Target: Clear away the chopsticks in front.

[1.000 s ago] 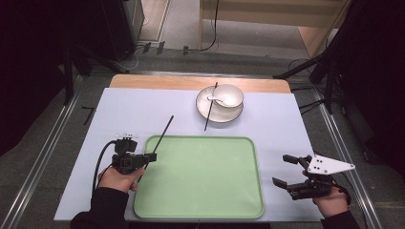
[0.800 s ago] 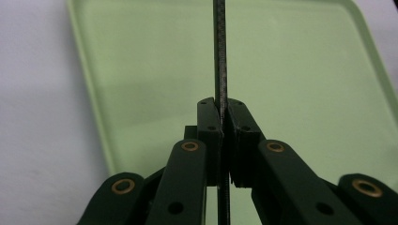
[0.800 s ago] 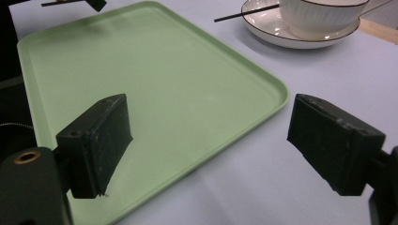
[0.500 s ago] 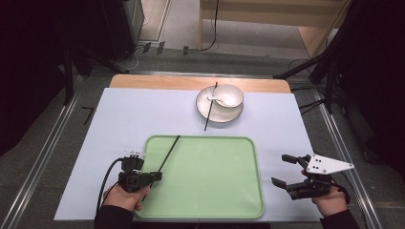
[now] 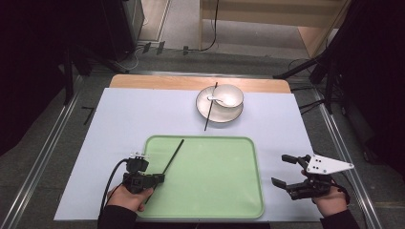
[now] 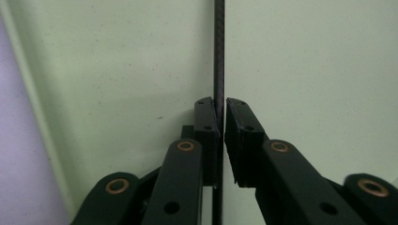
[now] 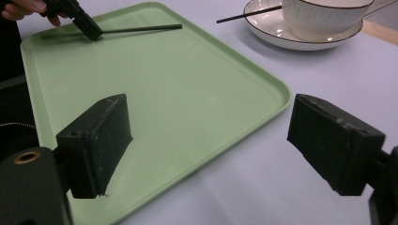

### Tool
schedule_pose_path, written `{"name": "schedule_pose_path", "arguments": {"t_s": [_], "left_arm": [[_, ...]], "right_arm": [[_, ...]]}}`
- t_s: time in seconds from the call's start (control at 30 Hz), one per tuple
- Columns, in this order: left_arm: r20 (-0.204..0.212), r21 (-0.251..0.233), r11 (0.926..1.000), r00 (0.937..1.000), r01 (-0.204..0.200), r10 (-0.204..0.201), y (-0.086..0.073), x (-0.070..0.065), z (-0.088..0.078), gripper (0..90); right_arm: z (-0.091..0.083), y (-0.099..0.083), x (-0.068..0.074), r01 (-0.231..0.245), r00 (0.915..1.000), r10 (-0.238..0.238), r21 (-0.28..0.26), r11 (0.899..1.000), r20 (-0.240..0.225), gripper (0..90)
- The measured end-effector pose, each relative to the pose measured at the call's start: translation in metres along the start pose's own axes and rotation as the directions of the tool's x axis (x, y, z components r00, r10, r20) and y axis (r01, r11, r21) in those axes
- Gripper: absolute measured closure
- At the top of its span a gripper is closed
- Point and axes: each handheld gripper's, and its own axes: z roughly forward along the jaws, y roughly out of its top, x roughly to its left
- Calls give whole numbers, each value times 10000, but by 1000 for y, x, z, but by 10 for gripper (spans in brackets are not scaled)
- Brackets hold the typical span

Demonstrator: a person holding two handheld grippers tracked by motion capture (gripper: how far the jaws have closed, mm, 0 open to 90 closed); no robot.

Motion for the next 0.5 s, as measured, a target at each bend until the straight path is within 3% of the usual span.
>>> {"name": "schedule_pose_path", "arguments": {"t_s": [0.3, 0.43, 0.5], "left_arm": [[275, 53, 10000, 9996, -82, 81, 2, 2, -1, 771], [718, -340, 9976, 9954, -607, 630, 7, 3, -8, 616], [723, -417, 9963, 9943, -756, 785, 11, 3, -10, 541]], "right_arm": [[0, 0, 0, 26, 10000, -26, -6, 10000, -18, 142], [0, 0, 0, 21, 10000, -21, -15, 10000, -32, 142], [0, 0, 0, 14, 10000, -15, -18, 10000, -67, 142]]}}
